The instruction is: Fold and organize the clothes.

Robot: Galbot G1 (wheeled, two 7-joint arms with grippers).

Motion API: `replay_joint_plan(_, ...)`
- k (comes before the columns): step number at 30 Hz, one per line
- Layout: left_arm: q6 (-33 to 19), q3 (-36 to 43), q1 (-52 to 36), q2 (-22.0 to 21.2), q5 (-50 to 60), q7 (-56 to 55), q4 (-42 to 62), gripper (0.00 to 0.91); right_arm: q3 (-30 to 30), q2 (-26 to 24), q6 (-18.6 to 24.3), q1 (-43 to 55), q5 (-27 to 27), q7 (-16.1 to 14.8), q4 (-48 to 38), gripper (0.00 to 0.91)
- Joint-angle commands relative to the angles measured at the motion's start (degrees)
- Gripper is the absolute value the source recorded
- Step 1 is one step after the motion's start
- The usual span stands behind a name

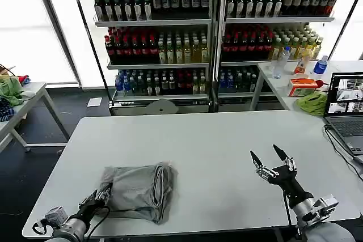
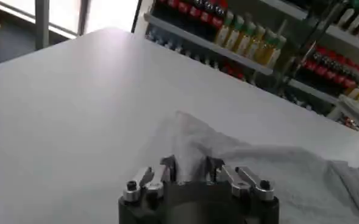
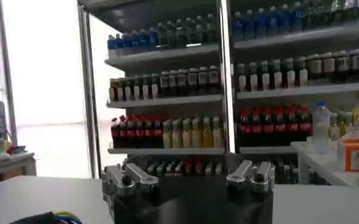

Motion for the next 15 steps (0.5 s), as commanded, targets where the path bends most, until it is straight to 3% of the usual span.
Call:
replay_joint_plan(1,1.0,0.2,0.2,-0.5,-4.5,-0.2,0.4,0.02,0.1,0.0,-0.5,0.2,2.4,0.2,0.5,0.907)
replay_joint_plan(9,0.7,-3.2,0.9,-0.7,-5.4,-1.2,-3.1,0.02,-0.2,-0.6,-0.4,0.6,2.2,0.2,0.0,0.907)
replay_joint_plan(15,-1.0,-14.1,3.1,0.8,0.4,1.0,-6.0,0.02,-0.6,-1.1,-0.6,1.8,2.2,0.2,-0.2,0.907)
